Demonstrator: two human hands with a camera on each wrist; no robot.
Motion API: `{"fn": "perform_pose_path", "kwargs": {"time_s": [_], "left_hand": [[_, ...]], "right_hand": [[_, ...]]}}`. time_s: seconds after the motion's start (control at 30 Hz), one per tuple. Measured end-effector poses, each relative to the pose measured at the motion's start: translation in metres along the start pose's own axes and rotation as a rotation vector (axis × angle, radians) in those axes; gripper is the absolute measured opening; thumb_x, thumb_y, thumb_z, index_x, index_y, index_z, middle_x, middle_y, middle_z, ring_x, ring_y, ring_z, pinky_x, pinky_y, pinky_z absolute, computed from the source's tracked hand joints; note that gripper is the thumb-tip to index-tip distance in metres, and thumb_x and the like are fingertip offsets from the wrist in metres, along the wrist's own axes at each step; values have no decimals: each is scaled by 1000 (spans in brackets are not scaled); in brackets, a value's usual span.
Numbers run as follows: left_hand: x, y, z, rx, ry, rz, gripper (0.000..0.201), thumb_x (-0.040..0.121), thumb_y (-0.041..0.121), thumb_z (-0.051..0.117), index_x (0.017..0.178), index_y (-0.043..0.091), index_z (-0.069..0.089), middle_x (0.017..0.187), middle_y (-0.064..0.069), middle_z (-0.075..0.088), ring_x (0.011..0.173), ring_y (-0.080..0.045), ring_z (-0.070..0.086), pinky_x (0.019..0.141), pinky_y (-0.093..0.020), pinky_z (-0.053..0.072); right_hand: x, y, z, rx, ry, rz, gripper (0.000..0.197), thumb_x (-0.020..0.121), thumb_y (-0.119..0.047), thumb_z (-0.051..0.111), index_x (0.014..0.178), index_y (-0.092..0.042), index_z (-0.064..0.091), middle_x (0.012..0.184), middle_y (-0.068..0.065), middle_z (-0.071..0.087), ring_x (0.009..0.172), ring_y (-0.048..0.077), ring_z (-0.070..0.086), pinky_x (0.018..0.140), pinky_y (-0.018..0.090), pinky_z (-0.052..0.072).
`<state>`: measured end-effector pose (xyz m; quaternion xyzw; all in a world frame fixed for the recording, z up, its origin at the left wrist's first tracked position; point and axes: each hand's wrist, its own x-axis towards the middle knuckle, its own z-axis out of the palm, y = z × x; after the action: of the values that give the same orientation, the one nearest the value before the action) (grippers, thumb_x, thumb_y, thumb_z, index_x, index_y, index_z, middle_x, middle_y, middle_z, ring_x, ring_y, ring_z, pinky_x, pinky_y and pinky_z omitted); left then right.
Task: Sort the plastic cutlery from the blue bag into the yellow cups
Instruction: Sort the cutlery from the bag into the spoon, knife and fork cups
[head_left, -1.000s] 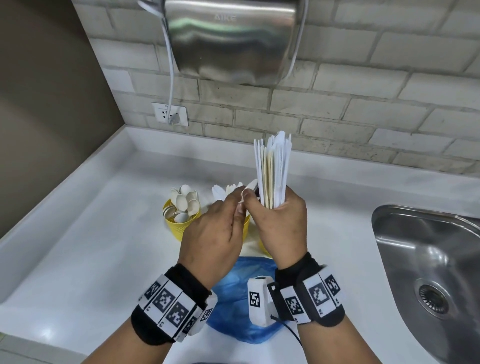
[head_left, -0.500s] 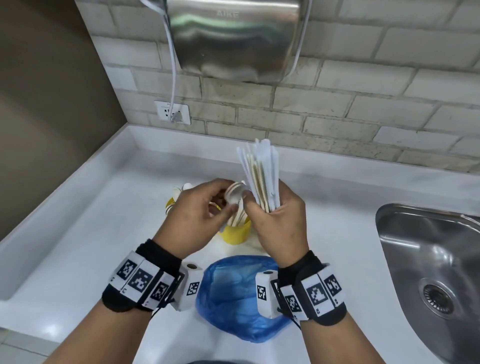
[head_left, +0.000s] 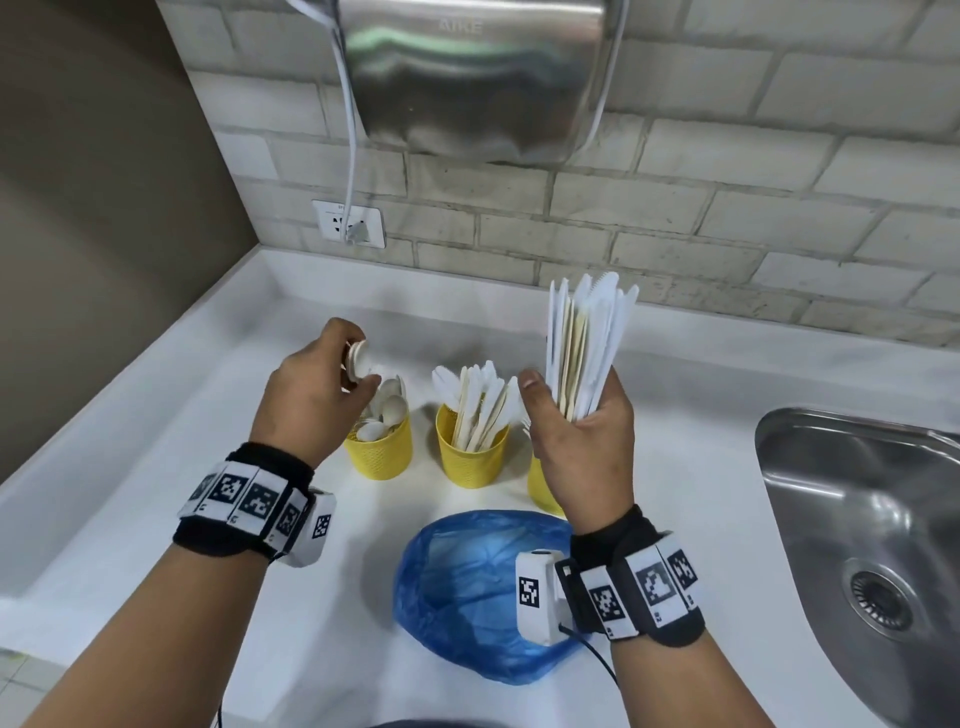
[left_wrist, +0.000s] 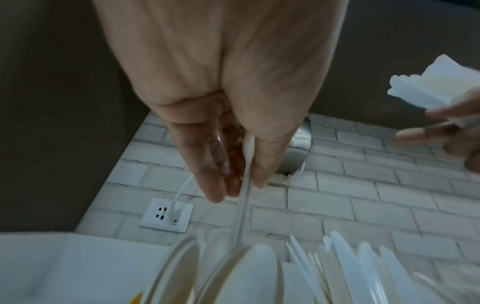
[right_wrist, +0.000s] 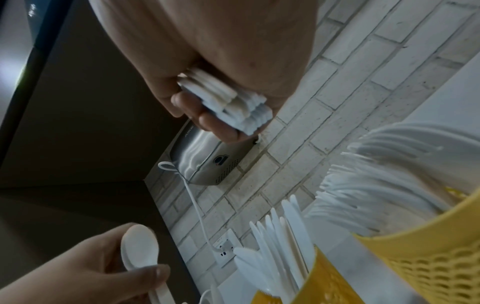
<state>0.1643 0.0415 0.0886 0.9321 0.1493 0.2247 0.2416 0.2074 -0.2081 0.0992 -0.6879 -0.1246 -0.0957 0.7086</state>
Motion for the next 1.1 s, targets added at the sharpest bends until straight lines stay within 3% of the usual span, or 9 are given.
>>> {"fn": "perform_pose_path", "kwargs": {"time_s": [0.13, 0.27, 0.47, 0.57, 0.67, 0.8, 0.87, 1.0, 1.1], "left_hand": [[-1, -6, 16, 152, -57, -39, 43, 88, 25, 70, 125, 28, 48, 83, 7, 58, 73, -28, 55, 64, -34, 44], [-2, -17, 25, 187, -50, -4, 57, 83, 18, 72, 133, 34, 49, 86, -1, 59, 79, -32, 60, 65, -40, 51], [0, -22, 32, 47, -34, -16, 85, 81, -2, 65, 151, 37, 39, 142, -1, 50, 120, -24, 50, 91, -40, 49], [4, -31, 37, 118, -43, 82, 66, 84, -3, 62, 143, 25, 55, 150, -2, 53, 127, -29, 56, 99, -43, 51], [2, -36, 42, 147, -9, 145, 57, 88, -2, 61, 142, 16, 58, 146, -11, 58, 122, -36, 61, 100, -47, 51], [-8, -31, 41, 106, -16, 126, 76, 85, -8, 55, 155, 19, 42, 101, -17, 68, 88, -37, 62, 80, -45, 51], [-10, -33, 41, 131, 1, 140, 67, 84, 0, 51, 149, 16, 51, 102, -18, 71, 90, -39, 65, 82, -45, 52], [-13, -44, 46, 233, -21, 104, 51, 89, 34, 35, 116, 24, 77, 138, -9, 66, 116, -36, 63, 99, -48, 50], [-18, -43, 45, 176, -42, 71, 60, 90, 39, 31, 140, 25, 62, 151, -7, 54, 129, -33, 56, 107, -49, 44]], "right_hand": [[-1, 3, -1, 3, 4, -6, 15, 90, -9, 75, 94, -12, 61, 72, -19, 64, 67, 0, 60, 66, 15, 48], [-2, 4, -2, 20, 5, 12, 22, 90, -9, 75, 108, -11, 62, 84, -9, 68, 76, 8, 65, 71, 21, 53], [-1, 6, -2, 16, 8, 15, 27, 89, -8, 75, 112, -12, 61, 86, -12, 66, 78, 3, 64, 74, 17, 50], [-3, 7, -2, 5, -3, 14, 26, 89, -6, 75, 111, -12, 63, 85, -16, 68, 77, -2, 64, 72, 11, 48], [-3, 9, -1, 8, -25, 42, 19, 89, -7, 75, 105, -15, 68, 82, -20, 71, 77, -3, 67, 71, 9, 48], [-4, 10, -1, 26, -50, 60, 20, 90, -5, 73, 106, -18, 70, 87, -20, 74, 82, -3, 69, 74, 8, 49], [-4, 11, -1, 31, -50, 68, 20, 91, -6, 73, 106, -17, 71, 88, -19, 75, 82, -1, 70, 74, 9, 50], [-4, 14, -1, 54, -40, 98, 17, 91, -7, 73, 105, -17, 71, 86, -14, 76, 80, 4, 71, 73, 16, 53], [-4, 18, -1, 72, -60, 135, 15, 92, -11, 73, 104, -19, 72, 80, -6, 73, 69, 13, 66, 68, 30, 52]]}}
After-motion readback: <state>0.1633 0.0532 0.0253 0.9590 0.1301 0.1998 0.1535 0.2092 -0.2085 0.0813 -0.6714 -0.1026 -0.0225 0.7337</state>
